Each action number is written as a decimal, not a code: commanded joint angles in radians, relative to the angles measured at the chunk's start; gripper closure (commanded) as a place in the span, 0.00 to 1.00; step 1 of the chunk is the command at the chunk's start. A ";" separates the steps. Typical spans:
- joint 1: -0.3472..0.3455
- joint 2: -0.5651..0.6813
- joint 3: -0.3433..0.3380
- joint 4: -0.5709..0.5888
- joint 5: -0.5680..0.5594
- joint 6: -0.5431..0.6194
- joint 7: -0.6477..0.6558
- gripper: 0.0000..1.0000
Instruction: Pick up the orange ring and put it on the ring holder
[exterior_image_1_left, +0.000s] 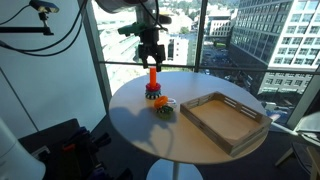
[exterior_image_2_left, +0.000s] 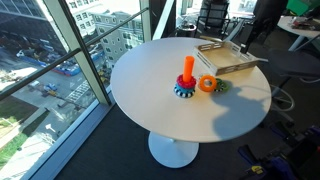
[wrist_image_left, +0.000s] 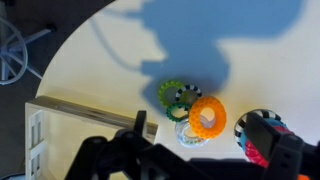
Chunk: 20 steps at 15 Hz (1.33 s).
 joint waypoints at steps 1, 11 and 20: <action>-0.007 0.079 0.006 0.041 -0.035 0.040 0.066 0.00; -0.011 0.111 -0.005 0.033 0.019 0.037 0.038 0.00; -0.010 0.254 -0.012 0.055 0.031 0.184 0.038 0.00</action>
